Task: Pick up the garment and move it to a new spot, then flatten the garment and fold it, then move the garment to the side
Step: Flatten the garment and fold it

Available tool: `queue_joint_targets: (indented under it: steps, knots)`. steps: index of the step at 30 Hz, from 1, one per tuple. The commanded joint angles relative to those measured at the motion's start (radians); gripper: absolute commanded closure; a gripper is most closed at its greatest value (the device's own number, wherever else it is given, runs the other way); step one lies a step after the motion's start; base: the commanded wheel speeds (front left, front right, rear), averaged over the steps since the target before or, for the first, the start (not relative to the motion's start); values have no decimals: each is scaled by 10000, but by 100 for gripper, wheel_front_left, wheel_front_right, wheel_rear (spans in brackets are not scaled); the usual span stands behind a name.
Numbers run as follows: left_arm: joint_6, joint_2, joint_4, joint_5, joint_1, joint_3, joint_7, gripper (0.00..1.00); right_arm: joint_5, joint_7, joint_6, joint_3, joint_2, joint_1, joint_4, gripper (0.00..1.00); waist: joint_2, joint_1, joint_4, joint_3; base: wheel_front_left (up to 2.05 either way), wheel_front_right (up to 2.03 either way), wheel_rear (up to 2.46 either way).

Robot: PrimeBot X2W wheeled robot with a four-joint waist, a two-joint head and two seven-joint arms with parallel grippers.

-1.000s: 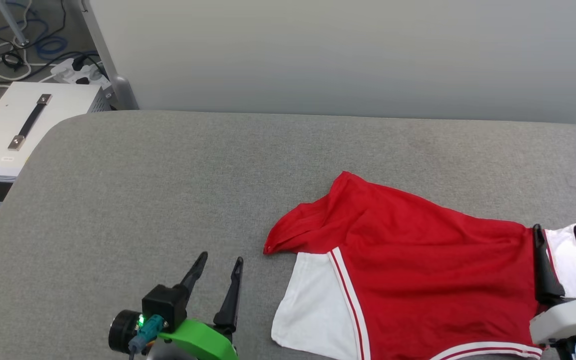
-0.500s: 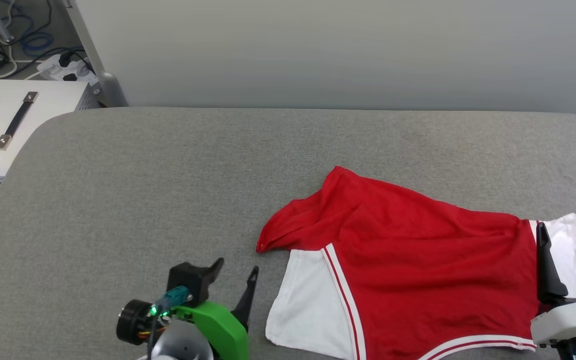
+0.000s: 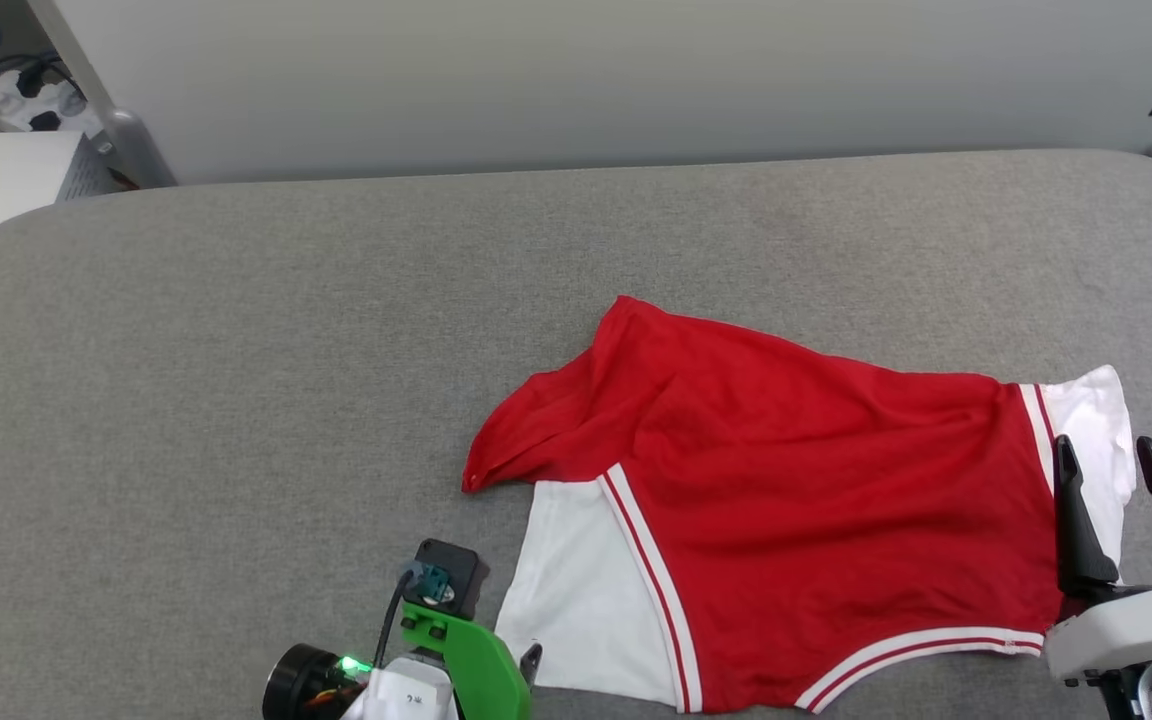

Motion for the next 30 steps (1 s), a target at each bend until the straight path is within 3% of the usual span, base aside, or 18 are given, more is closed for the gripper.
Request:
queue_joint_targets:
  steps: [1, 11, 12, 13, 14, 20, 30]
  knots:
    - [87, -11, 121, 27, -40, 10, 23, 0, -90, -13, -9, 17, 15, -139, 9, 0, 0, 0, -245, 254, 0, 0, 0]
    - [278, -129, 1631, 135, -455, 41, -322, 0, -117, -49, -9, 173, -45, -277, 146, 0, 0, 0, -478, 597, 0, 0, 0]
    - [266, -148, 1758, 100, -472, 48, -352, 11, -120, -47, -9, 183, -59, -283, 151, 0, 0, 0, -476, 604, 0, 0, 0]
    - [245, -172, 1886, 63, -502, 57, -421, 93, -122, -44, -9, 195, -76, -286, 155, 0, 0, 0, -468, 610, 0, 0, 0]
    - [230, -194, 1973, 36, -527, 64, -488, 100, -124, -41, -9, 201, -94, -283, 157, 0, 0, 0, -454, 608, 0, 0, 0]
    - [316, -259, 2040, -208, -674, 554, -1624, 100, -131, 88, -9, 158, -222, -172, 260, 0, 0, 0, -211, 353, 0, 0, 0]
    - [822, 189, 1160, -373, -662, 1720, -3177, 100, 65, 776, -9, 470, -390, 201, 662, 0, 0, 0, 265, -202, 0, 0, 0]
